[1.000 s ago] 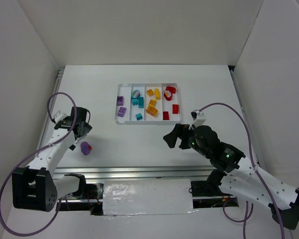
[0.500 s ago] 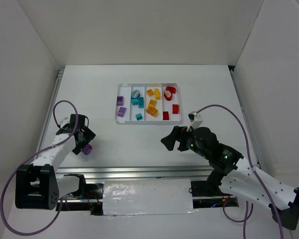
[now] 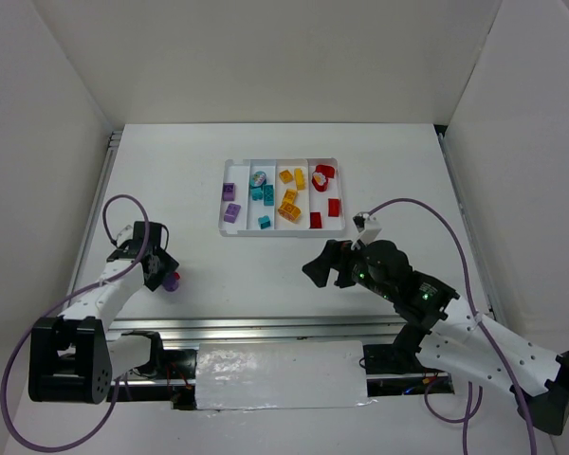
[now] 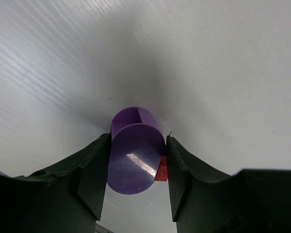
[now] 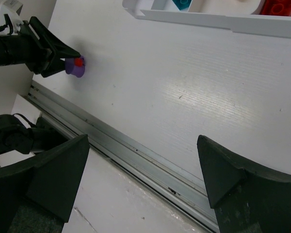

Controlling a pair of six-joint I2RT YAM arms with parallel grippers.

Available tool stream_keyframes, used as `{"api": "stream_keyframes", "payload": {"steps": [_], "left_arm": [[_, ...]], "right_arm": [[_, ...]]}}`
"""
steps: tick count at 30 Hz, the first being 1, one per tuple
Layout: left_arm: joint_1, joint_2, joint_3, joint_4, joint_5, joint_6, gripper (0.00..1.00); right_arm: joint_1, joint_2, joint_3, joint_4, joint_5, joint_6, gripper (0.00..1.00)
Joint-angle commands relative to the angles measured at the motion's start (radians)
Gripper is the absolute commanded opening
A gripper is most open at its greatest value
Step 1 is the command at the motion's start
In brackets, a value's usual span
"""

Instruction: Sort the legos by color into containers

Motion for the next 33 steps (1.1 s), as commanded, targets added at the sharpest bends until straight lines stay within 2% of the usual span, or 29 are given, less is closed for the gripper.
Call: {"api": "stream_keyframes", "payload": {"steps": [1, 4, 8, 9, 13, 16, 17, 18, 22, 27, 30, 33], "left_arm": [[0.002, -0.019, -0.013, 0.052, 0.029, 0.037, 0.0], [0.002, -0.056, -0.034, 0.112, 0.09, 0.069, 0.0], [-0.038, -0.163, -0.062, 0.271, 0.271, 0.172, 0.0], [-0.097, -0.212, -0.058, 0.304, 0.323, 0.18, 0.0], [-0.295, -0.315, -0.008, 0.35, 0.284, 0.152, 0.0], [-0.419, -0.352, 0.028, 0.376, 0.284, 0.103, 0.0], [-0.471, -0.353, 0.047, 0.391, 0.285, 0.084, 0.0], [-0.498, -0.35, 0.057, 0.395, 0.284, 0.071, 0.0], [-0.602, -0.326, 0.113, 0.372, 0.199, 0.02, 0.0], [-0.673, -0.303, 0.14, 0.411, 0.215, -0.024, 0.0], [-0.702, -0.3, 0.151, 0.411, 0.19, -0.038, 0.0], [-0.726, -0.297, 0.153, 0.418, 0.175, -0.052, 0.0]], "right_arm": [[0.012, 0.014, -0.009, 0.069, -0.027, -0.014, 1.0], [0.012, 0.031, -0.026, 0.115, -0.09, -0.024, 1.0], [0.01, 0.058, -0.052, 0.243, -0.217, -0.009, 1.0], [0.01, 0.067, -0.053, 0.273, -0.239, 0.002, 0.99], [0.018, 0.144, -0.098, 0.483, -0.331, 0.092, 0.95], [0.03, 0.231, -0.11, 0.624, -0.345, 0.117, 0.86], [0.047, 0.251, -0.099, 0.667, -0.339, 0.118, 0.78], [0.059, 0.283, -0.093, 0.682, -0.298, 0.117, 0.73], [0.117, 0.33, -0.058, 0.757, -0.199, 0.071, 0.62], [0.193, 0.353, -0.038, 0.761, 0.006, 0.011, 0.62], [0.214, 0.36, -0.026, 0.749, 0.06, 0.006, 0.68], [0.242, 0.383, 0.003, 0.727, 0.114, 0.002, 0.68]]}}
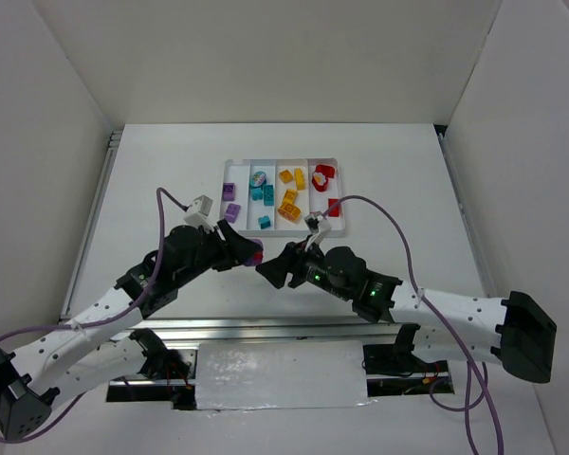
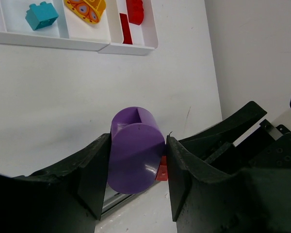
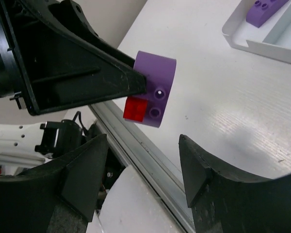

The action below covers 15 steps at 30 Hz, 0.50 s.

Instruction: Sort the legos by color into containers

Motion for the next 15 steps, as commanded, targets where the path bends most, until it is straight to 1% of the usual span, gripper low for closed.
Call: {"api": "stream_keyframes", "payload": {"steps": [1, 5, 7, 9, 10, 11, 13, 15], "left_arm": [[-0.031, 0.0, 0.043, 0.067, -0.04, -0.038, 0.0], [-0.058, 0.006, 0.057, 0.069, -0.063, -0.05, 0.0], [-0.068, 0.006, 0.06, 0.072, -0.065, -0.051, 0.0], [-0.071, 0.005, 0.057, 0.084, -0.057, -0.054, 0.0], [-0.073, 0.005, 0.054, 0.092, -0.046, -0.059, 0.0], [-0.075, 0.002, 0.048, 0.102, -0.042, -0.062, 0.0], [-0.075, -0.001, 0.042, 0.112, -0.028, -0.07, 0.0], [-0.076, 0.0, 0.04, 0.112, -0.02, -0.074, 0.0]], "right_arm": [[0.036, 0.026, 0.071, 0.039, 0.129, -0.034, 0.68], [0.051, 0.046, 0.091, 0.03, 0.201, -0.021, 0.66], [0.051, 0.057, 0.092, 0.034, 0.214, -0.018, 0.67], [0.051, 0.069, 0.094, 0.042, 0.195, -0.019, 0.72], [0.053, 0.074, 0.098, 0.042, 0.189, -0.018, 0.79], [0.051, 0.08, 0.103, 0.039, 0.184, -0.016, 0.8], [0.053, 0.092, 0.11, 0.033, 0.18, -0.015, 0.81], [0.051, 0.088, 0.092, 0.056, 0.168, -0.025, 0.78]]}}
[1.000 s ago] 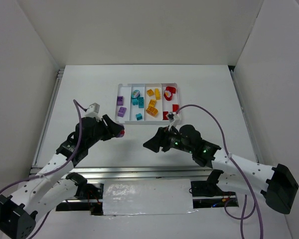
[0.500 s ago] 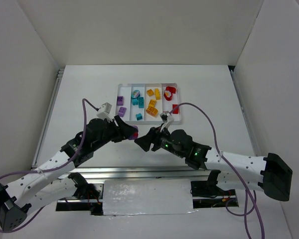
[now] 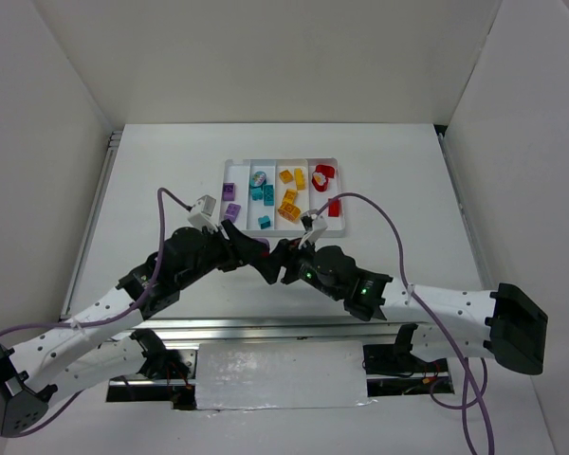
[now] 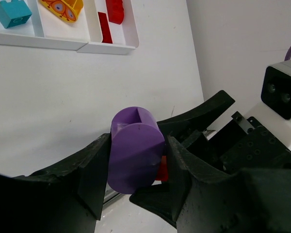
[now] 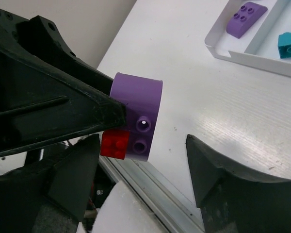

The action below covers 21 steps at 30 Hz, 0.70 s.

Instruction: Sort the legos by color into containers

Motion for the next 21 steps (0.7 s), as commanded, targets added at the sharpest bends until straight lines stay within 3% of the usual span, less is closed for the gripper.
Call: {"api": "stream_keyframes", "payload": {"steps": [1, 3, 4, 7, 9, 10, 12, 13, 17, 21], "left_arm": [[-0.006, -0.007, 0.025, 0.071, 0.022, -0.023, 0.0], [-0.005, -0.004, 0.025, 0.071, 0.025, -0.026, 0.0], [-0.006, -0.003, 0.025, 0.071, 0.027, -0.026, 0.0], [-0.008, -0.004, 0.027, 0.073, 0.034, -0.026, 0.0], [-0.008, -0.004, 0.03, 0.071, 0.038, -0.021, 0.09], [-0.008, -0.004, 0.036, 0.071, 0.039, -0.017, 0.43], [-0.008, -0.007, 0.048, 0.062, 0.038, -0.006, 0.95], [-0.008, -0.009, 0.073, 0.046, 0.039, 0.03, 0.99], [-0.008, -0.01, 0.18, -0.028, 0.097, 0.196, 0.99], [-0.006, -0.039, 0.214, 0.004, 0.321, 0.427, 1.0]], "right_arm": [[0.008, -0.005, 0.023, 0.078, 0.009, -0.021, 0.66], [0.01, -0.025, -0.003, 0.11, -0.005, -0.05, 0.44], [0.008, -0.033, -0.011, 0.126, -0.013, -0.061, 0.02], [0.008, -0.048, -0.045, 0.195, -0.037, -0.111, 0.0], [0.008, -0.056, -0.075, 0.236, -0.063, -0.154, 0.0], [0.008, -0.057, -0.085, 0.265, -0.085, -0.167, 0.0], [0.007, -0.059, -0.103, 0.278, -0.108, -0.199, 0.0], [0.005, -0.061, -0.109, 0.279, -0.126, -0.214, 0.0], [-0.021, -0.134, -0.157, 0.276, -0.276, -0.271, 0.0], [-0.05, -0.26, -0.172, 0.21, -0.452, -0.259, 0.0]]}}
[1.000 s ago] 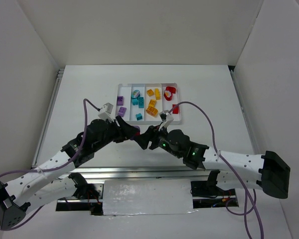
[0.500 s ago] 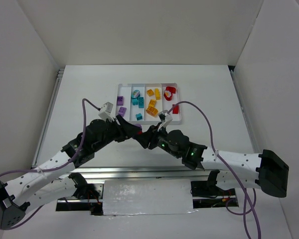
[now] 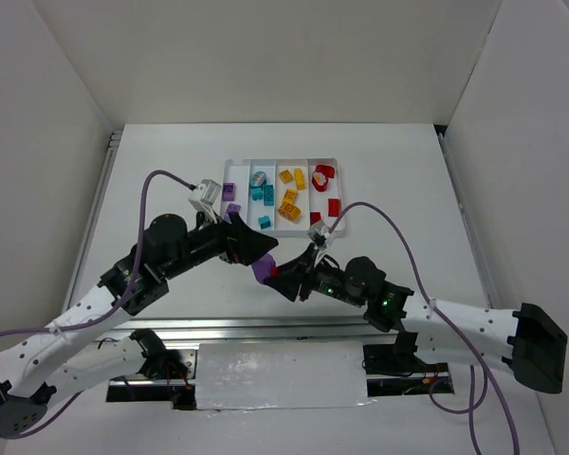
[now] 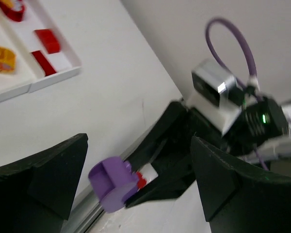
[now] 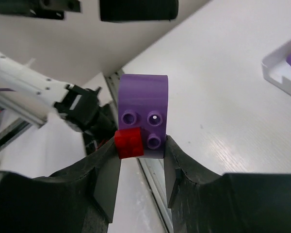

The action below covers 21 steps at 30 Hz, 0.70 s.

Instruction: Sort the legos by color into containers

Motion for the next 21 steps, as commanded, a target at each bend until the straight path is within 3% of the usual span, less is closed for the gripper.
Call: {"api": "stream_keyframes", "payload": {"steps": [1, 4, 10, 14, 18, 21], "left_arm": [[-0.005, -0.064, 0.012, 0.069, 0.295, 0.255, 0.99], [-0.005, -0.122, -0.068, 0.184, 0.48, 0.309, 1.0], [-0.005, -0.153, -0.139, 0.342, 0.663, 0.286, 1.0], [-0.005, -0.127, -0.151, 0.44, 0.715, 0.229, 0.97], [-0.008, -0.112, -0.167, 0.503, 0.747, 0.185, 0.81], [-0.011, -0.107, -0.167, 0.482, 0.743, 0.197, 0.8]], "right_arm": [[-0.028, -0.122, 0.004, 0.004, -0.198, -0.03, 0.0], [-0.059, -0.215, -0.007, 0.01, -0.35, 0.009, 0.0], [-0.067, -0.288, 0.028, 0.027, -0.521, 0.052, 0.0], [-0.068, -0.288, 0.043, 0.025, -0.505, 0.049, 0.0], [-0.067, -0.28, 0.047, 0.048, -0.493, 0.049, 0.0], [-0.065, -0.282, 0.051, 0.057, -0.481, 0.048, 0.0]]}}
